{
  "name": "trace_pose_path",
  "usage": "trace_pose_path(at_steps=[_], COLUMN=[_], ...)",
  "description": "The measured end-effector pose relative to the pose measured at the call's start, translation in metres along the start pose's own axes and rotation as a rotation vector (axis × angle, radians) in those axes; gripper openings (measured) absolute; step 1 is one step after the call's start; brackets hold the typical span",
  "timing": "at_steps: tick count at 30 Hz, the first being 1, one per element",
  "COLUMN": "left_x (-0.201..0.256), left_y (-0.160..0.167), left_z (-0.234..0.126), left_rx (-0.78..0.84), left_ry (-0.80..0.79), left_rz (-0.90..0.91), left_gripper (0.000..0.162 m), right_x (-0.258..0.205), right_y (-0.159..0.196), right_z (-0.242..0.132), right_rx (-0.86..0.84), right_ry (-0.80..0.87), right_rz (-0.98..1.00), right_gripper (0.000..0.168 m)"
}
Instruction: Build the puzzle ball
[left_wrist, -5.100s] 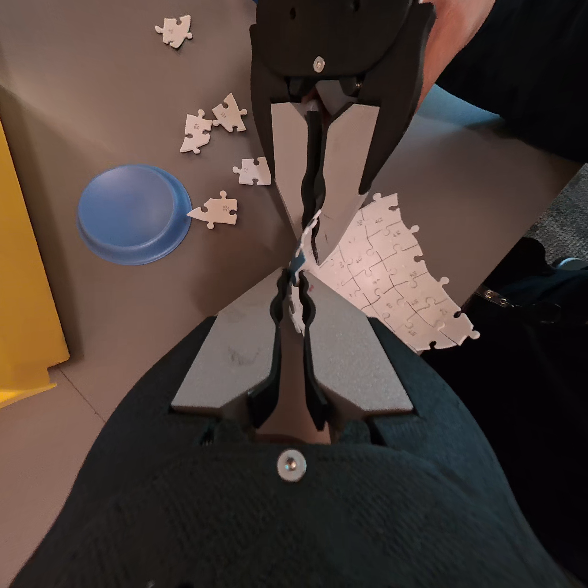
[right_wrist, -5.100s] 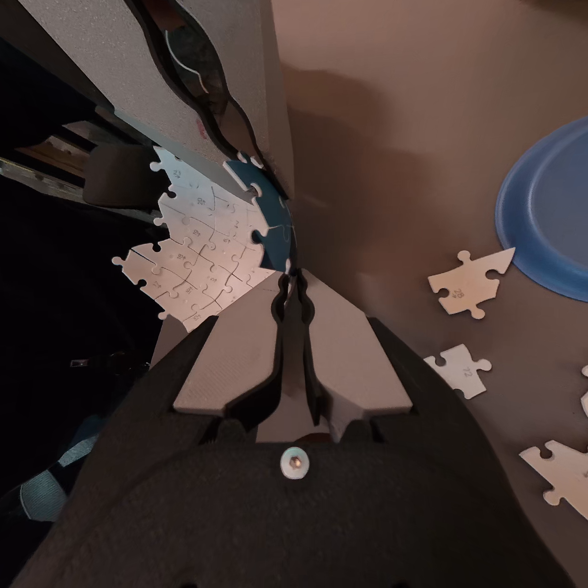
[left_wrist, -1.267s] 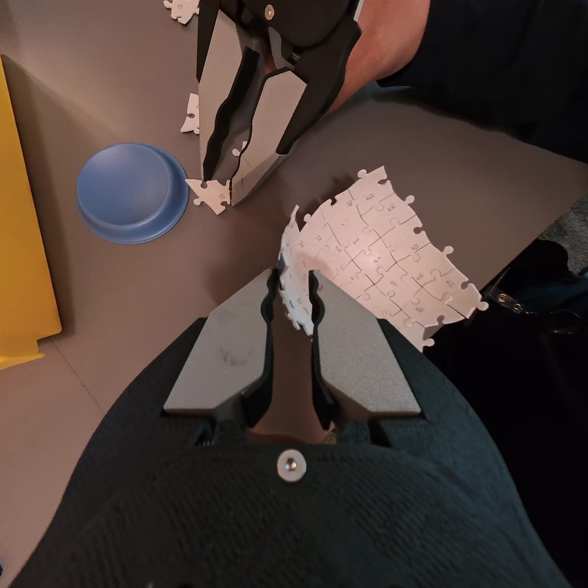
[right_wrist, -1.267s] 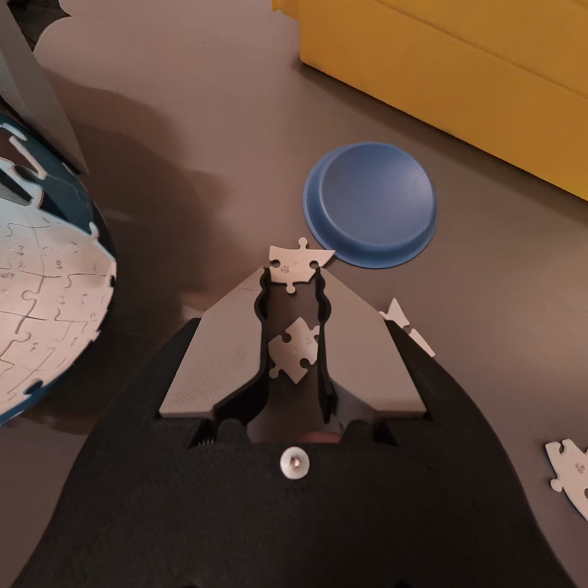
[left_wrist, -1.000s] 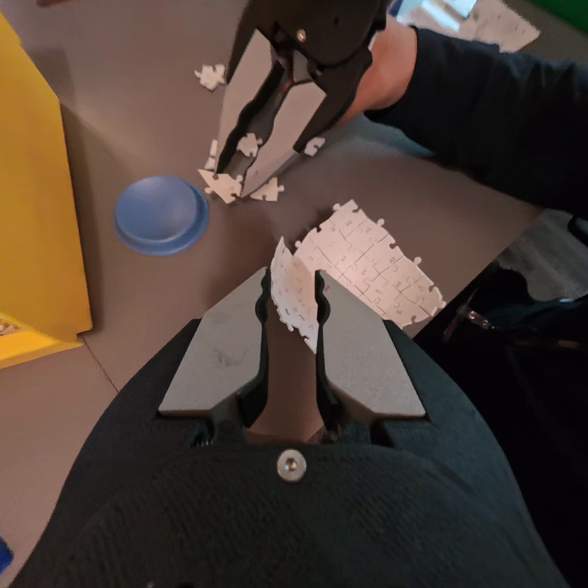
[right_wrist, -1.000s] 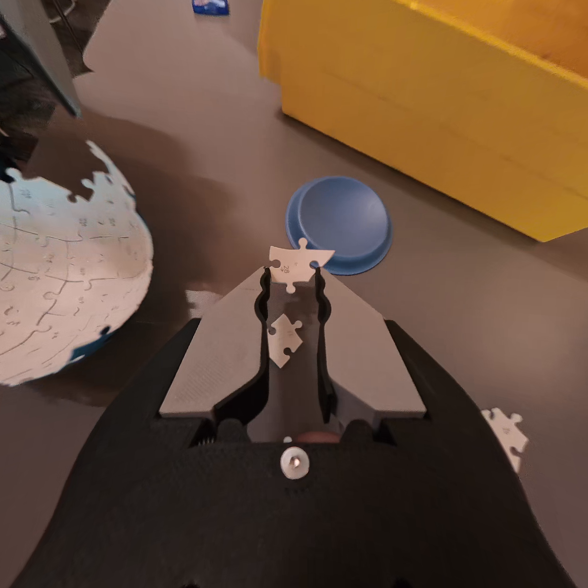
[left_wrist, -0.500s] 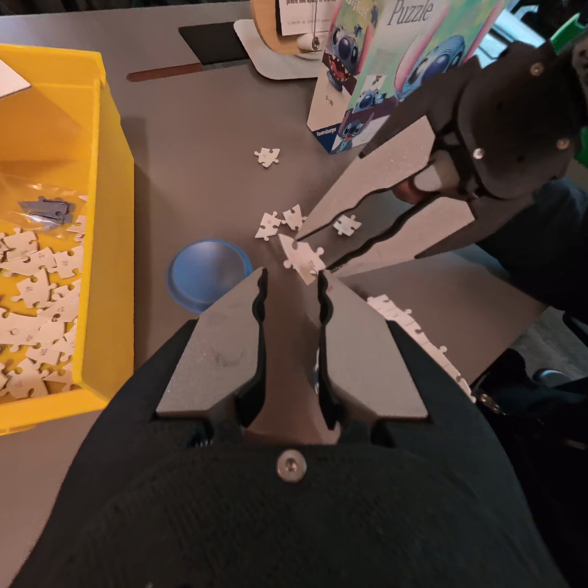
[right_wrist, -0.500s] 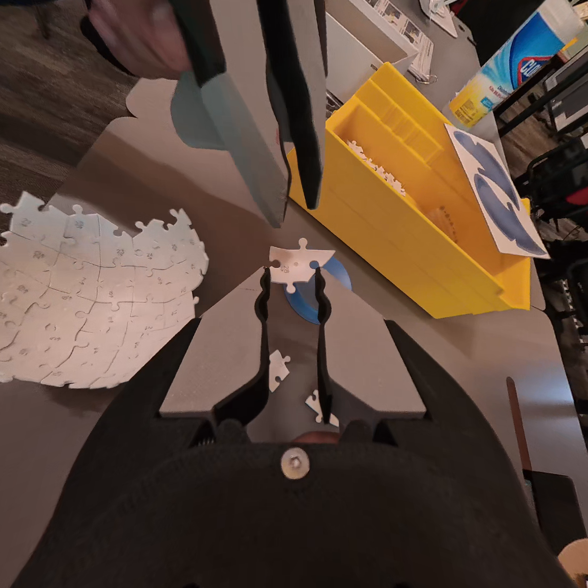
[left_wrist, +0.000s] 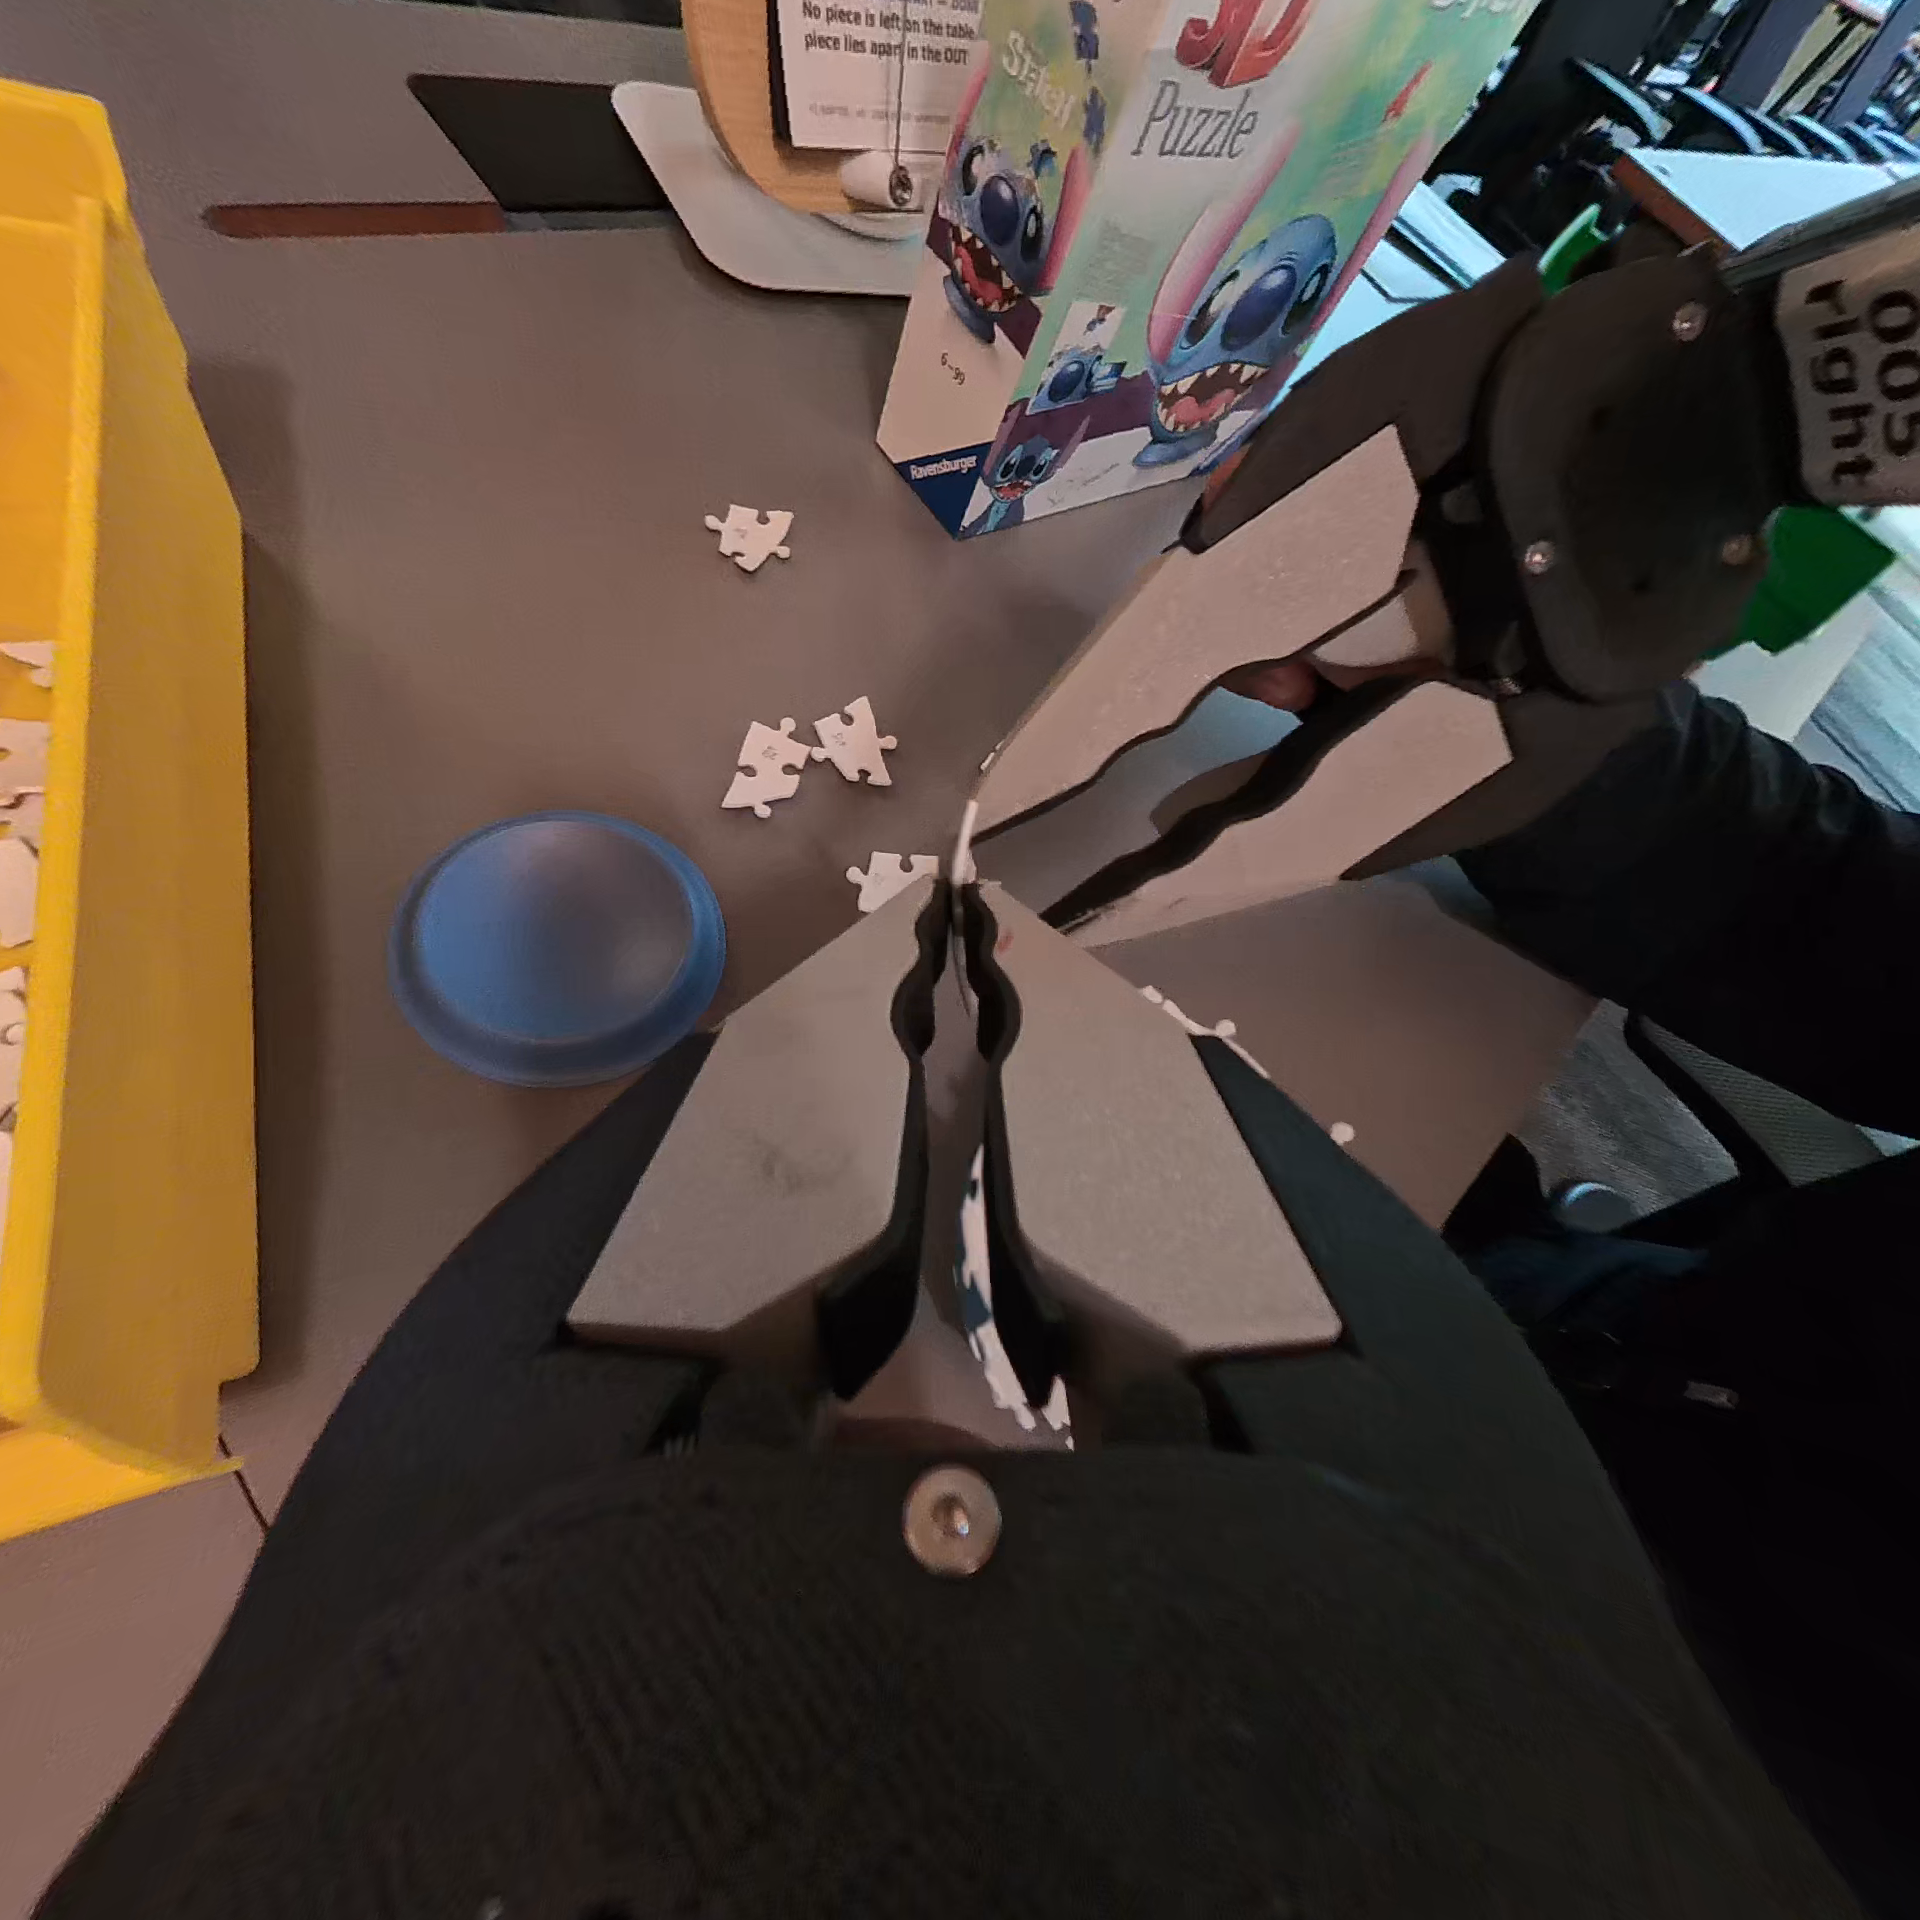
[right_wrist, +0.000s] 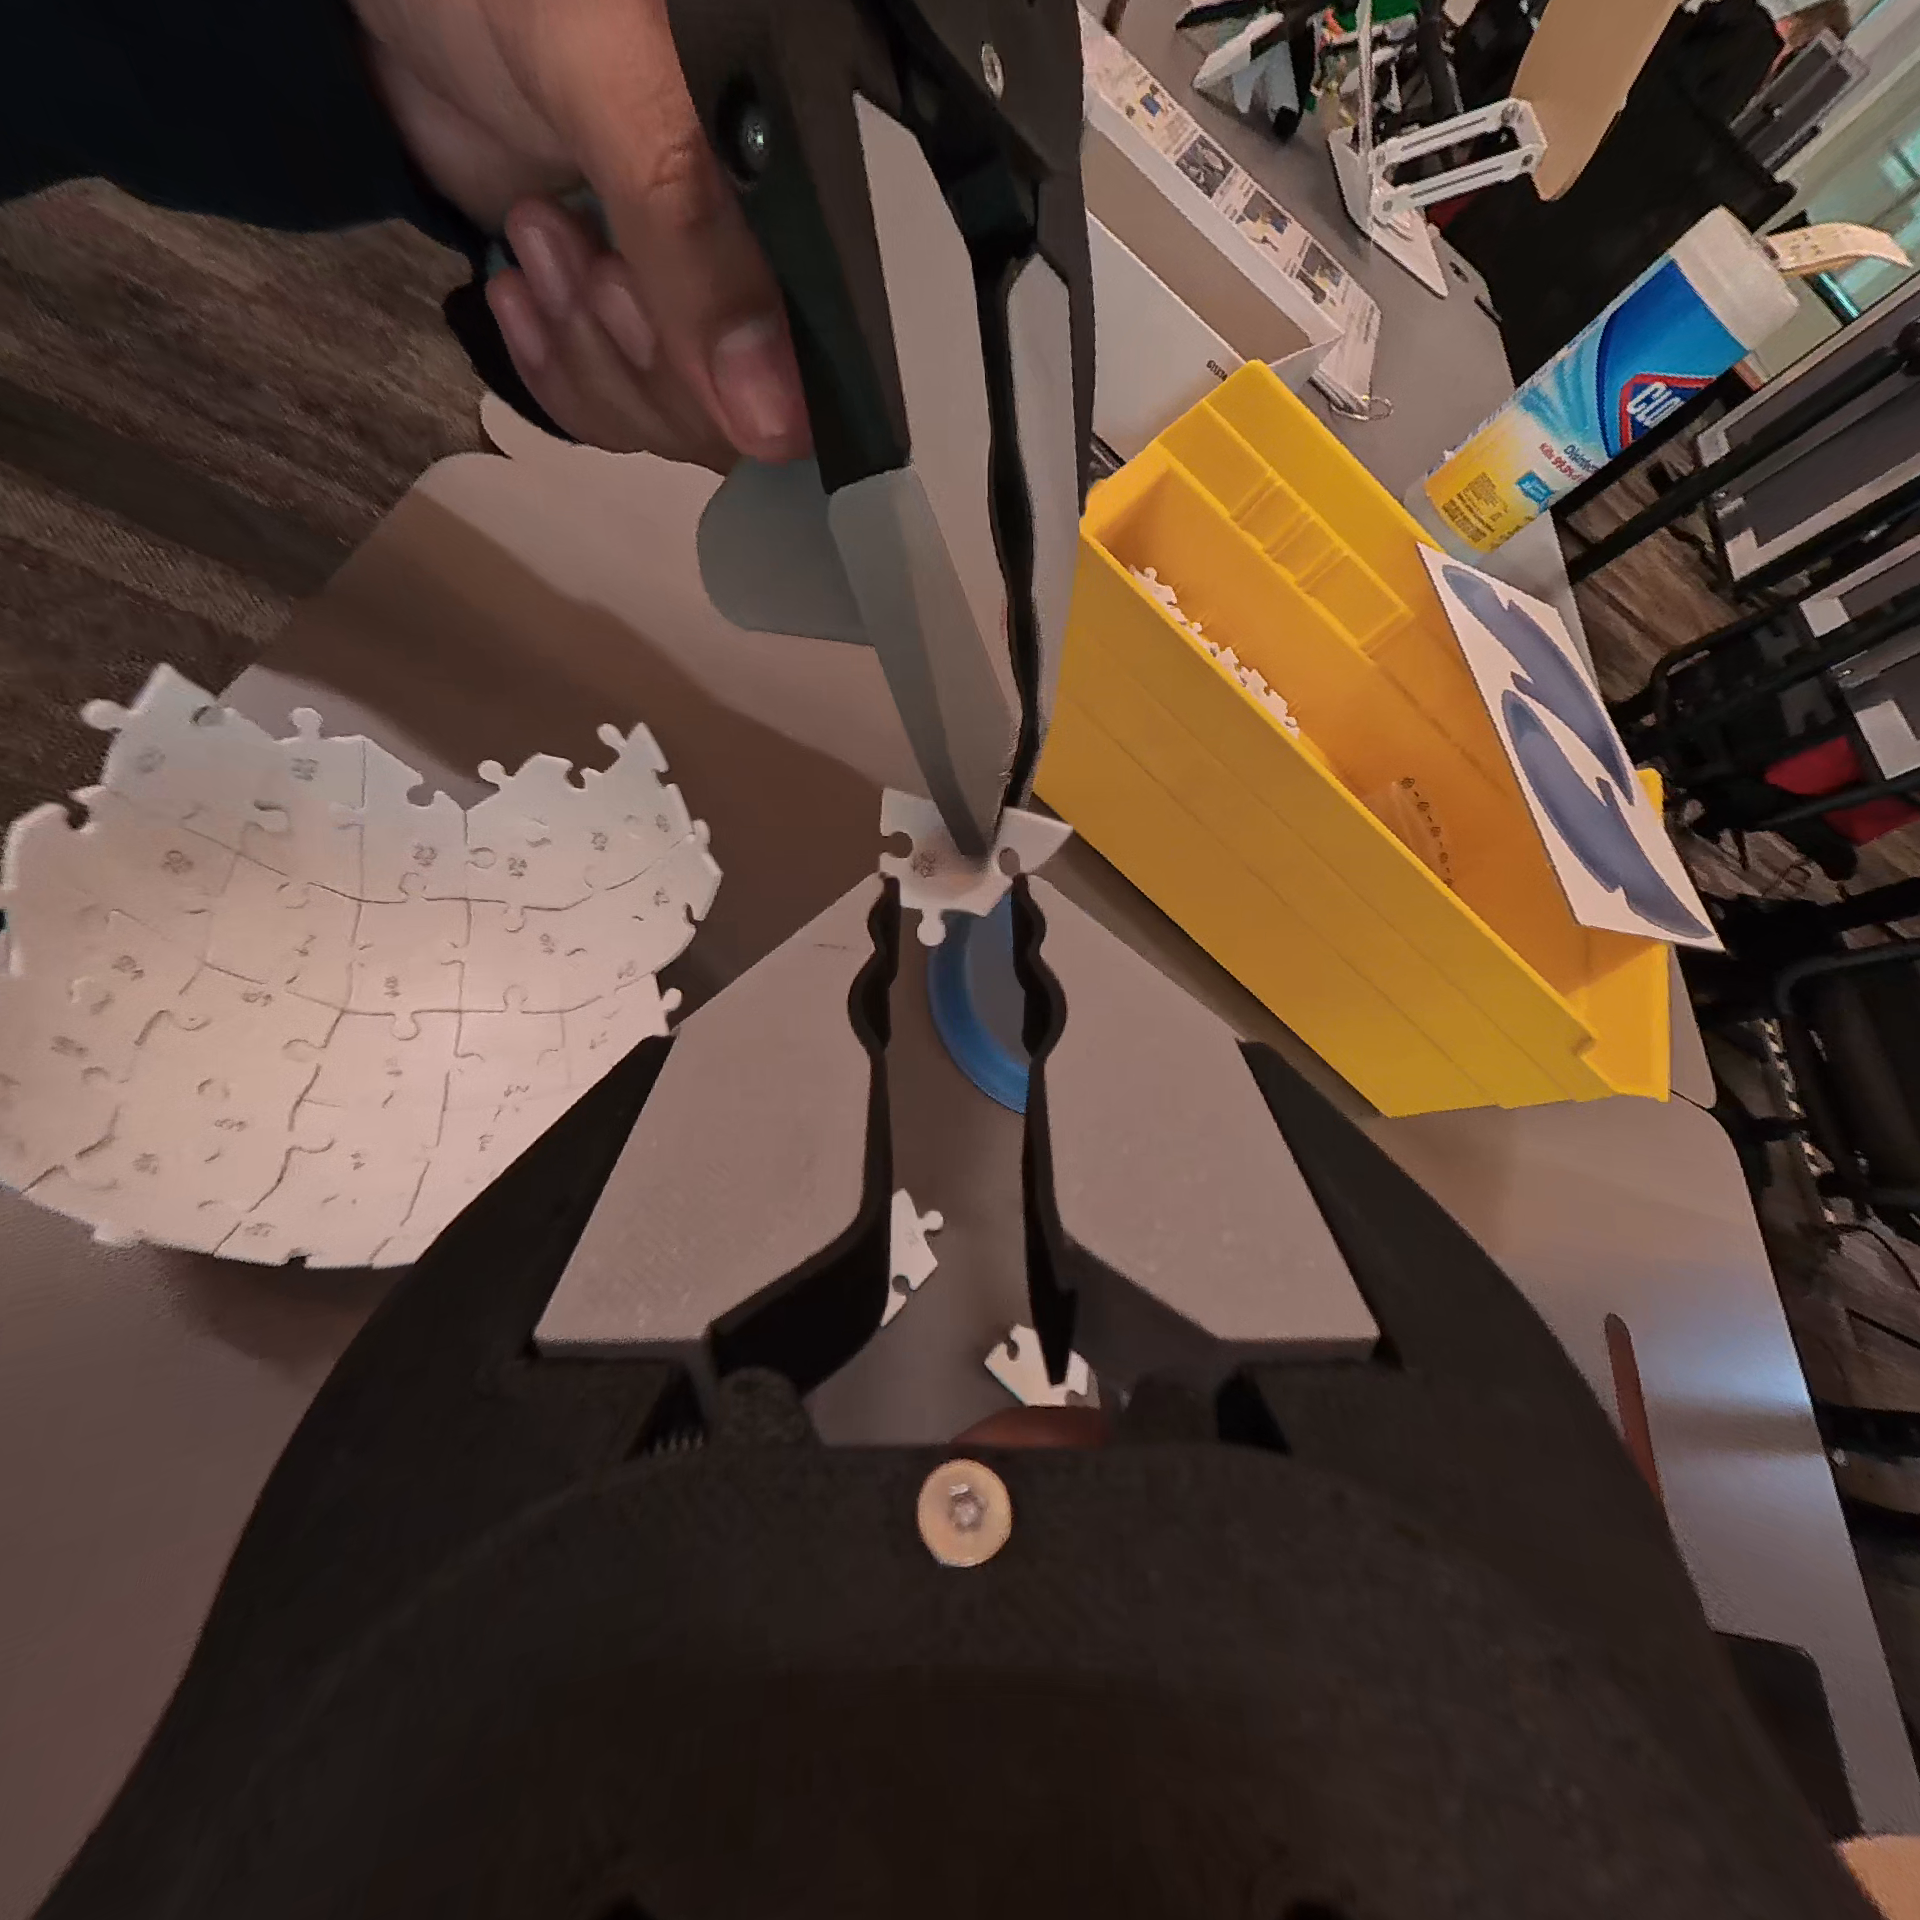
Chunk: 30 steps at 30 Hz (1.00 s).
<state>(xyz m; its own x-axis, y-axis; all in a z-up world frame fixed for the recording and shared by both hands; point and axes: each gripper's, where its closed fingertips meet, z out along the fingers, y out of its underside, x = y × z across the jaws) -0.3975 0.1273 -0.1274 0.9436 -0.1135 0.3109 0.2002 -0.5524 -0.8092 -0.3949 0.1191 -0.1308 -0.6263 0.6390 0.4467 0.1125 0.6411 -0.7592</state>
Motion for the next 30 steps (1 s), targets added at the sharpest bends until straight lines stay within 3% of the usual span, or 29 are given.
trace_pose_path(at_steps=[10, 14, 19, 21, 30], left_x=[0.022, 0.028, 0.021, 0.024, 0.024], left_y=[-0.007, -0.004, 0.002, 0.007, 0.016], left_z=[-0.004, -0.003, -0.007, -0.007, -0.005], left_rx=[0.046, 0.033, 0.010, -0.003, -0.026], left_ry=[0.015, 0.026, -0.031, -0.021, -0.004], left_rz=[0.180, 0.209, 0.215, 0.225, 0.213], left_gripper=[0.000, 0.001, 0.007, 0.001, 0.001], right_x=[-0.007, -0.010, -0.008, -0.010, -0.017], right_y=[-0.007, -0.006, -0.007, -0.008, -0.005], right_z=[-0.011, -0.014, -0.018, -0.018, -0.016], right_rx=[0.126, 0.154, 0.163, 0.156, 0.137], right_ry=[-0.248, -0.284, -0.304, -0.307, -0.352], right_rz=[0.302, 0.305, 0.330, 0.326, 0.350], right_gripper=[0.014, 0.000, 0.000, 0.000, 0.000])
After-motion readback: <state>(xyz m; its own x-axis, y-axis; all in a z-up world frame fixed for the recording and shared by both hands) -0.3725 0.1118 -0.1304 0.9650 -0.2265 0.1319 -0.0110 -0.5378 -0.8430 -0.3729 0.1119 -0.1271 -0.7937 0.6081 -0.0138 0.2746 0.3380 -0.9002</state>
